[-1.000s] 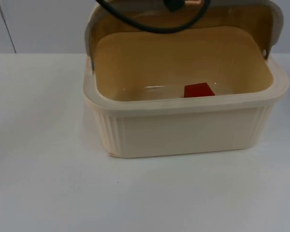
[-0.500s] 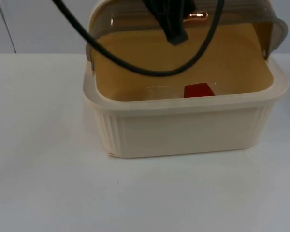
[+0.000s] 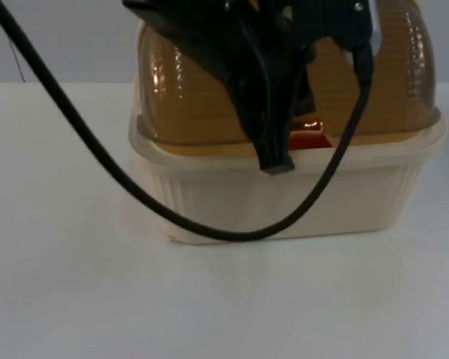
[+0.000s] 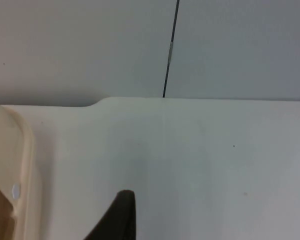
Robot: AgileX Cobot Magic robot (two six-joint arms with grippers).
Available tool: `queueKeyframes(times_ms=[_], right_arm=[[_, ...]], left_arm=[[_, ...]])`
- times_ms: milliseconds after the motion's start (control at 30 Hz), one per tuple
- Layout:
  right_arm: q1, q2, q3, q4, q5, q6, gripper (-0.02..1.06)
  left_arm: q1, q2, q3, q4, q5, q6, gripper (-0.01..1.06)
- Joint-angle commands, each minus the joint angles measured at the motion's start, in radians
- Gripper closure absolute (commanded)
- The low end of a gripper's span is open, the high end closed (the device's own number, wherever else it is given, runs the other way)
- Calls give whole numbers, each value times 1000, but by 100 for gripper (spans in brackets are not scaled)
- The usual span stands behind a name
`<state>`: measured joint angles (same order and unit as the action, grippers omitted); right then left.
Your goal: Open the box lid with the left hand, place the block into the box with the right hand, then close the box lid with the left hand.
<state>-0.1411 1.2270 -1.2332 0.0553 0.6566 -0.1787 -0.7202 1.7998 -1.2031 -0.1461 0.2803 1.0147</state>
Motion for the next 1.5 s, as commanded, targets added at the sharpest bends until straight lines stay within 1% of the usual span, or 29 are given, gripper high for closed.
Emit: queueKeyframes(times_ms=[0, 167, 200, 267, 300, 400, 533, 600, 667, 700, 767, 867, 900, 967, 1000, 1067, 1100, 1133, 1167, 1267, 1300, 1367, 1467], right_arm=[[2, -24, -2, 1, 0, -6, -1], [2, -38, -2, 1, 7, -1, -1], [2, -38, -2, 1, 7, 3, -1], [2, -38, -2, -1, 9, 3, -1], [2, -38, -2, -1, 9, 3, -1], [2, -38, -2, -1, 9, 3, -1], [2, -38, -2, 1, 9, 3, -1], [2, -38, -2, 1, 10, 5, -1], [2, -38, -2, 1, 10, 5, -1], [2, -38, -2, 1, 10, 5, -1], [2, -38, -2, 2, 11, 5, -1], [2, -44, -2, 3, 11, 5, -1], [2, -44, -2, 3, 11, 5, -1], [2, -44, -2, 3, 11, 5, -1], [2, -44, -2, 3, 9, 5, -1], [2, -44, -2, 5, 9, 5, -1], [2, -44, -2, 5, 9, 5, -1], [2, -44, -2, 8, 9, 5, -1], [2, -44, -2, 8, 9, 5, -1], [2, -44, -2, 11, 9, 5, -1], [2, -44, -2, 11, 9, 5, -1], [2, -44, -2, 24, 9, 5, -1], [2, -44, -2, 29, 4, 5, -1]], left_arm=[[0, -25, 23, 4, -29, -21, 105], [-2, -82, 56, -4, -32, -35, 105], [-2, -96, 64, -6, -32, -54, 105], [-2, -136, 64, -16, 3, -115, 105], [-2, -136, 64, -16, 3, -115, 105], [0, -203, 64, -54, 5, -169, 105], [12, -272, 64, -54, -44, -185, 105], [32, -323, 64, -54, -93, -199, 105], [65, -368, 64, -54, -152, -245, 105], [65, -368, 64, -54, -152, -245, 105], [118, -410, 64, -54, -230, -313, 105], [235, -455, 64, -56, -337, -466, 105], [235, -455, 64, -56, -337, -466, 105], [332, -467, 64, -80, -386, -597, 105], [379, -469, 62, -122, -395, -667, 105], [464, -469, 62, -206, -381, -765, 105], [464, -469, 62, -206, -381, -765, 105], [507, -467, 62, -229, -364, -789, 105], [544, -467, 62, -235, -330, -789, 105], [613, -463, 62, -211, -179, -789, 105], [613, -463, 62, -211, -179, -789, 105], [641, -454, 62, -201, -83, -785, 105], [685, -436, 60, -203, -19, -785, 105]])
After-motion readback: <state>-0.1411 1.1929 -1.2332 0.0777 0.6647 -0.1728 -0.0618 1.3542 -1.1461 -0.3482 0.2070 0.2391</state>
